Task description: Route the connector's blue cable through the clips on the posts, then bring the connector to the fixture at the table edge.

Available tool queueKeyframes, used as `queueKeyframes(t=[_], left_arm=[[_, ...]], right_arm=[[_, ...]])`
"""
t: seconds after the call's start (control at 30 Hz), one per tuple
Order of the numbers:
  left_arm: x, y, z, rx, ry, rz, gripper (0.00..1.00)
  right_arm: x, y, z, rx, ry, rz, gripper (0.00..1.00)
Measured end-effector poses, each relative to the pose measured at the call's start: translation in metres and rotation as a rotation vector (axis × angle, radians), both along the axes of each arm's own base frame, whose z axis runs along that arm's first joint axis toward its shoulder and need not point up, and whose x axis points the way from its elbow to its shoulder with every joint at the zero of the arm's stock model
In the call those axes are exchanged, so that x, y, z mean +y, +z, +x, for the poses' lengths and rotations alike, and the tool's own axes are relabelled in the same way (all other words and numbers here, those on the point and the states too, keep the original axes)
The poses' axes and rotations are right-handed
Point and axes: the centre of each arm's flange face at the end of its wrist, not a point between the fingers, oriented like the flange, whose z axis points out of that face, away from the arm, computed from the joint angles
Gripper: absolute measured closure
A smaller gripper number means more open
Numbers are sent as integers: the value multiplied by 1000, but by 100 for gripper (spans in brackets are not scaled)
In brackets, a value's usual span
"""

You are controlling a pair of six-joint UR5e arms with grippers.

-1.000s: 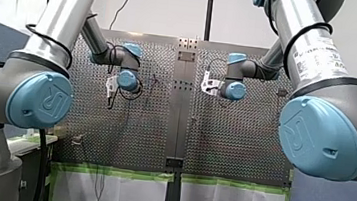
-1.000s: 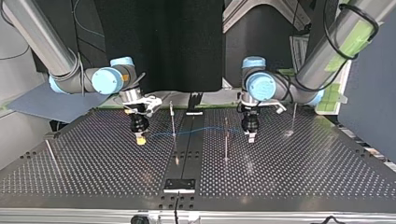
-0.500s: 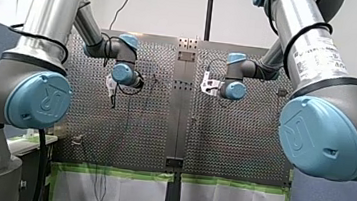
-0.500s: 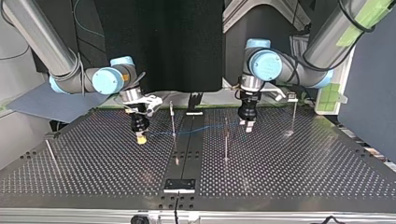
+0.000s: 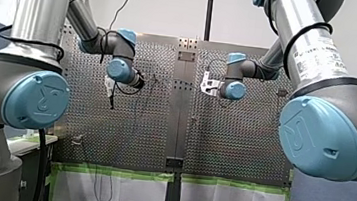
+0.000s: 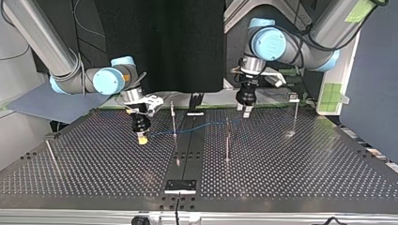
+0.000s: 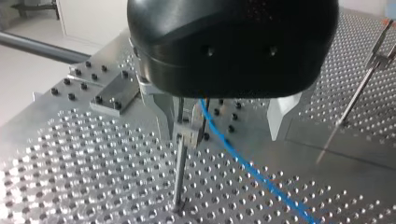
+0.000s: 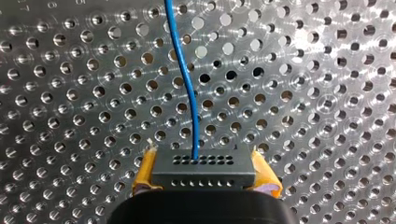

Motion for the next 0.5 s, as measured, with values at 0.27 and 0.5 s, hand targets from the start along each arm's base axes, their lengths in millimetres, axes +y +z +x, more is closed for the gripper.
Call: queueKeyframes(t=[0.27,0.5], left_arm=[[-8,7,-13,-20,-43,51,0],[-20,16,-10,-77,-91,91,0]], right_arm=[[0,0,0,1,1,2,84],[1,0,1,1,2,3,84]])
